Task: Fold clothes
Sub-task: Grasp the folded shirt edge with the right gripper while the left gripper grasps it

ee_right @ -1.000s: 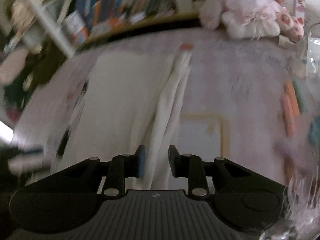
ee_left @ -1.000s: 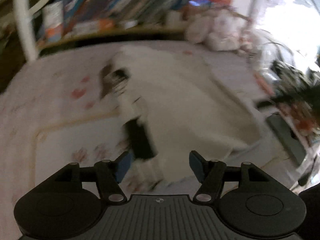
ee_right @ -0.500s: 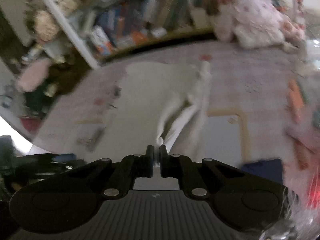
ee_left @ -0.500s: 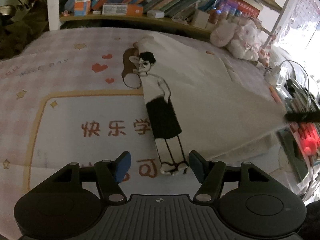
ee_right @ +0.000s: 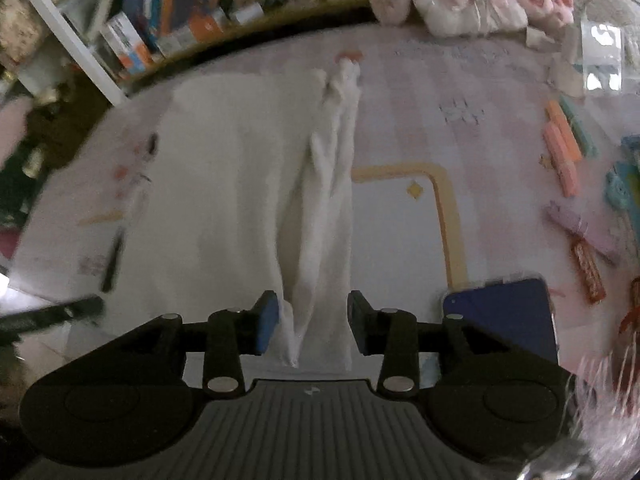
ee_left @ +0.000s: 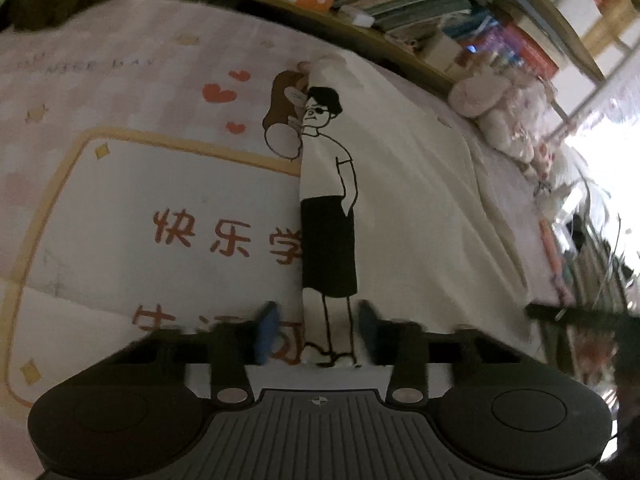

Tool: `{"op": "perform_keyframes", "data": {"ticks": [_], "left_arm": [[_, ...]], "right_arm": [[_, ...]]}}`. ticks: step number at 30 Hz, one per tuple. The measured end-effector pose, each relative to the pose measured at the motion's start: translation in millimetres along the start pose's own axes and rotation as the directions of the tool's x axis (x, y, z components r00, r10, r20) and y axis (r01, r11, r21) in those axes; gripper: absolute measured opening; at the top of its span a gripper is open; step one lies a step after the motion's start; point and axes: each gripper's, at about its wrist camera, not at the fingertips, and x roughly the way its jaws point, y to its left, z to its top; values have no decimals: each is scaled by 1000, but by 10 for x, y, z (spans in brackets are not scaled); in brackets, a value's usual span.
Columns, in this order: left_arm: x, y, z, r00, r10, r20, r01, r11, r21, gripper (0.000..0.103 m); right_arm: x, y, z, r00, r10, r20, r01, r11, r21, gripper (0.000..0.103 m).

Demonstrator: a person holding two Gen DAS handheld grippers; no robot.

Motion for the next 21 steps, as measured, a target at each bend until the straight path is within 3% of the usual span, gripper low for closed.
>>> {"op": "perform_keyframes", "data": {"ticks": [2, 4, 8, 14, 19, 21], "left_arm": [[27, 49, 32, 1000, -20, -8, 19, 998, -57, 9], [-45, 111, 0, 1000, -22, -2, 22, 996, -81, 4], [-195, 237, -69, 1000, -25, 11, 26, 992, -127, 4], [-422, 425, -172, 999, -28, 32, 34, 980, -195, 4], [-381, 439, -195, 1000, -7, -16, 4, 991, -134, 5], [-367, 378, -133, 999, 12, -44, -15, 998, -65, 11]], "right_arm": [[70, -25, -63, 1000, 3, -12, -3, 1000, 22, 34], [107, -72, -98, 999, 36, -20, -35, 998, 48, 26], [103, -21, -122, 995, 87, -45, -87, 996, 16, 12], [109, 195, -238, 985, 136, -108, -144, 987, -74, 12], [115, 333, -271, 985, 123, -121, -137, 985, -108, 12], [116, 356, -276, 987, 113, -118, -125, 987, -102, 12]]}}
